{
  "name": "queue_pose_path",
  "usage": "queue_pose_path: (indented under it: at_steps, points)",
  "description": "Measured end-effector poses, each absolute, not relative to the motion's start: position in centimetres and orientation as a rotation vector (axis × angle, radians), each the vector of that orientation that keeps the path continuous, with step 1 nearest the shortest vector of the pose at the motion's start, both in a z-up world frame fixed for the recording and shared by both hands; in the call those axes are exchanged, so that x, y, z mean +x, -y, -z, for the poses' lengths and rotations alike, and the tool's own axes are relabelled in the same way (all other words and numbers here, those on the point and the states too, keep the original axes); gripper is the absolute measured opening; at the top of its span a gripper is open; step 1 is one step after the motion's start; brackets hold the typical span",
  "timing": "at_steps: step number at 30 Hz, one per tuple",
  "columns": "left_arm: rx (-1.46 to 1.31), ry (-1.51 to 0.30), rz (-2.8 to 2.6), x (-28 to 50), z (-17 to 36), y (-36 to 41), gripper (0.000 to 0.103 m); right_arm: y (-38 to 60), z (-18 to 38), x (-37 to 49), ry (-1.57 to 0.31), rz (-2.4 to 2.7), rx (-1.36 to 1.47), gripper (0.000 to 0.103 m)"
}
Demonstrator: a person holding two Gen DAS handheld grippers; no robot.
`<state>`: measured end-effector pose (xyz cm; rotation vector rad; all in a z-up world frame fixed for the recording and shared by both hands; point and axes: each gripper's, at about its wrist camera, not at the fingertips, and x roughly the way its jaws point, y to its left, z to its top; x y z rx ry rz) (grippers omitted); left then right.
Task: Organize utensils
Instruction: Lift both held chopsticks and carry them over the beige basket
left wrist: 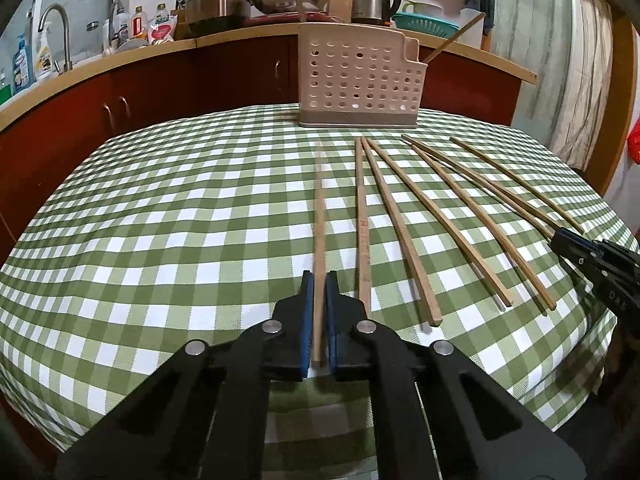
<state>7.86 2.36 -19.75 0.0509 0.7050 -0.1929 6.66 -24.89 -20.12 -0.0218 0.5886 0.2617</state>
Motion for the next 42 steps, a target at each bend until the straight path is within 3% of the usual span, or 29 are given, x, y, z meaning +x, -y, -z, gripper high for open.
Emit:
queue_pose_path:
  at_steps: [17,42]
  points:
    - [0.034,-0.573,0.159,6.5,16.0,-2.9,0.006,24.8,15.8,5.1,-0.457,-0.260,-0.007,0.007]
    - [0.010,-0.323,0.144,4.9,5.5,-4.1,0.006,24.5,6.1,3.9,-0.246,-0.252,0.003,0.007]
